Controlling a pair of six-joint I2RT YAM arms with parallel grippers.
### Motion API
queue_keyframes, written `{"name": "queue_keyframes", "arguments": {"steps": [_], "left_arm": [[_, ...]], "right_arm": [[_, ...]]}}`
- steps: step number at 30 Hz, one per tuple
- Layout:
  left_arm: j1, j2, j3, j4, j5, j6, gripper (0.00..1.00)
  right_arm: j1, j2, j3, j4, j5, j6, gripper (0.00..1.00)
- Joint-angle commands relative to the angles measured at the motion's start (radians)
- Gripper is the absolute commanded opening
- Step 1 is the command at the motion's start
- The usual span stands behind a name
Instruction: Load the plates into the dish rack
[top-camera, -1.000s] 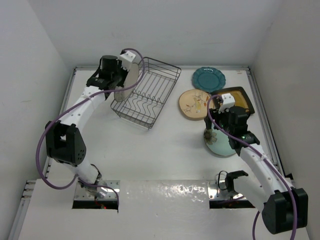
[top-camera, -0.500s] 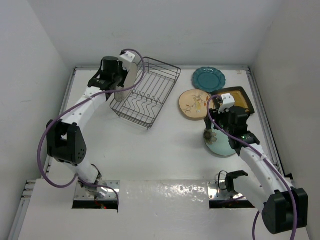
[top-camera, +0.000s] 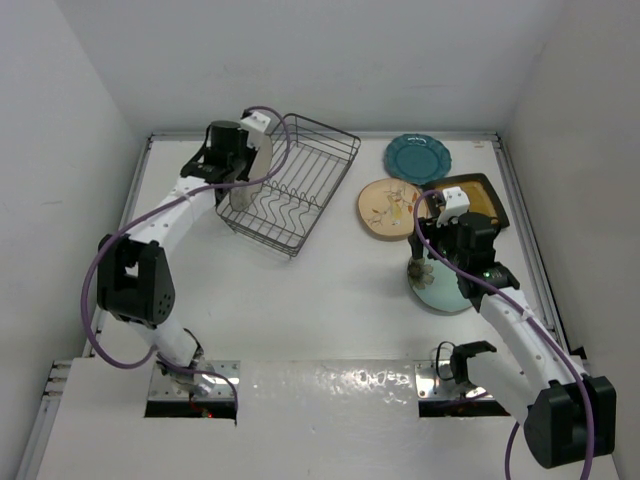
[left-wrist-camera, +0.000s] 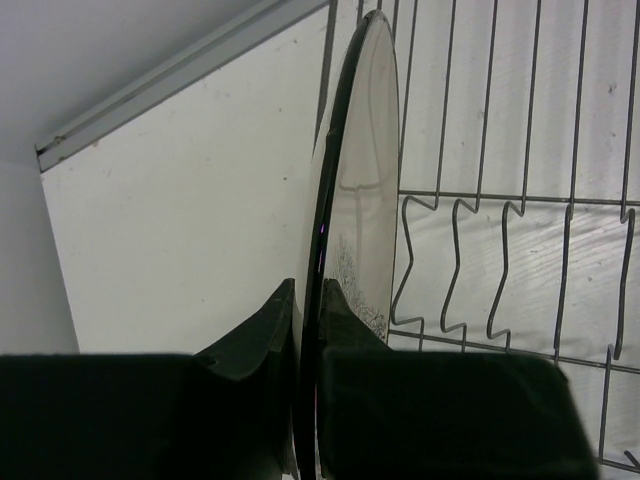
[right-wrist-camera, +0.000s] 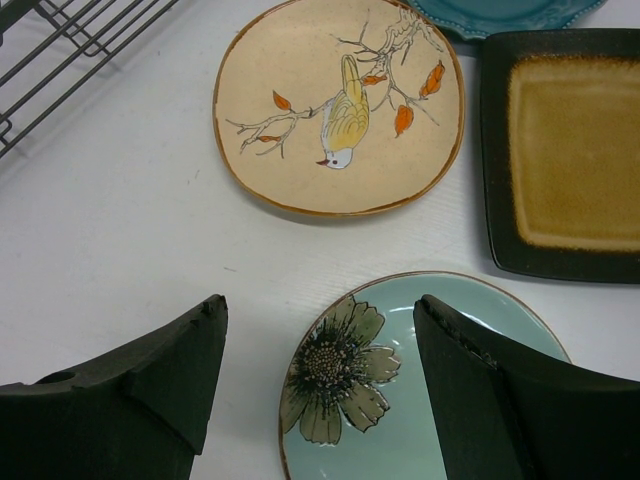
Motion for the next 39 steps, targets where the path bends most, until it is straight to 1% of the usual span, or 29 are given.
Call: {"name": "queue_keyframes", "arguments": {"steps": [1, 6, 12, 13, 14, 15, 16, 17, 20, 25, 26, 29, 30, 31, 32, 33, 34, 35, 36, 38, 39], "left_arm": [[0.005, 0.023, 0.017, 0.125, -0.016, 0.012, 0.0], [0.017, 0.063, 0.017, 0.139, 0.036, -0.035, 0.0], [0.026, 0.064, 0.014, 0.165, 0.018, -0.073, 0.0], [0.026, 0.064, 0.014, 0.165, 0.01, -0.074, 0.01], [0.026, 0.064, 0.013, 0.169, -0.01, -0.074, 0.06], [0.026, 0.061, 0.01, 0.173, -0.019, -0.078, 0.18], [0.026, 0.061, 0.008, 0.176, -0.027, -0.078, 0.25], [0.026, 0.057, 0.007, 0.177, -0.036, -0.078, 0.37], [0.026, 0.05, 0.008, 0.185, -0.055, -0.078, 0.49], [0.026, 0.033, 0.02, 0.18, -0.059, -0.067, 0.55], [0.025, 0.032, 0.027, 0.173, -0.058, -0.067, 0.58], [0.025, 0.017, 0.066, 0.15, -0.062, -0.073, 0.62], [0.025, 0.012, 0.094, 0.142, -0.071, -0.077, 0.62], [0.025, 0.007, 0.108, 0.136, -0.073, -0.079, 0.65], [0.025, -0.005, 0.122, 0.122, -0.074, -0.084, 0.67], [0.025, -0.011, 0.137, 0.11, -0.071, -0.087, 0.68], [0.025, -0.017, 0.173, 0.094, -0.053, -0.088, 0.68], [0.023, -0.022, 0.197, 0.056, -0.041, -0.09, 0.68], [0.023, -0.035, 0.22, 0.035, -0.029, -0.1, 0.68], [0.022, -0.068, 0.266, -0.016, 0.028, -0.11, 0.69], [0.022, -0.08, 0.272, -0.028, 0.054, -0.116, 0.69]], "right_arm": [[0.001, -0.003, 0.001, 0.019, -0.019, -0.009, 0.74], [0.0, 0.012, -0.006, 0.022, -0.025, -0.006, 0.74], [0.0, 0.034, 0.008, 0.019, -0.037, -0.007, 0.74], [0.0, 0.034, 0.008, 0.02, -0.037, -0.006, 0.74], [0.0, 0.034, 0.008, 0.022, -0.037, -0.006, 0.74], [0.0, 0.035, 0.011, 0.022, -0.039, -0.007, 0.74], [0.0, 0.035, 0.011, 0.022, -0.039, -0.009, 0.75], [0.0, 0.035, 0.013, 0.022, -0.039, -0.007, 0.75], [0.0, 0.038, 0.019, 0.016, -0.04, -0.007, 0.75], [0.0, 0.051, 0.024, 0.014, -0.047, 0.013, 0.76], [0.0, 0.063, 0.034, 0.003, -0.048, 0.023, 0.77], [0.0, 0.119, 0.08, -0.046, -0.014, 0.08, 0.79], [0.0, 0.136, 0.096, -0.079, 0.008, 0.121, 0.82], [-0.003, 0.155, 0.114, -0.086, 0.059, 0.152, 0.89], [-0.044, 0.173, 0.108, -0.073, 0.049, 0.183, 0.91], [-0.09, 0.176, 0.088, -0.038, 0.008, 0.223, 0.91], [-0.153, 0.18, 0.062, 0.058, -0.057, 0.338, 0.91], [-0.302, 0.187, 0.009, 0.106, -0.173, 0.405, 0.89], [-0.365, 0.205, -0.008, 0.127, -0.219, 0.492, 0.88], [-0.483, 0.218, -0.019, 0.12, -0.26, 0.507, 0.86], [-0.5, 0.213, -0.016, 0.094, -0.219, 0.496, 0.86]]}}
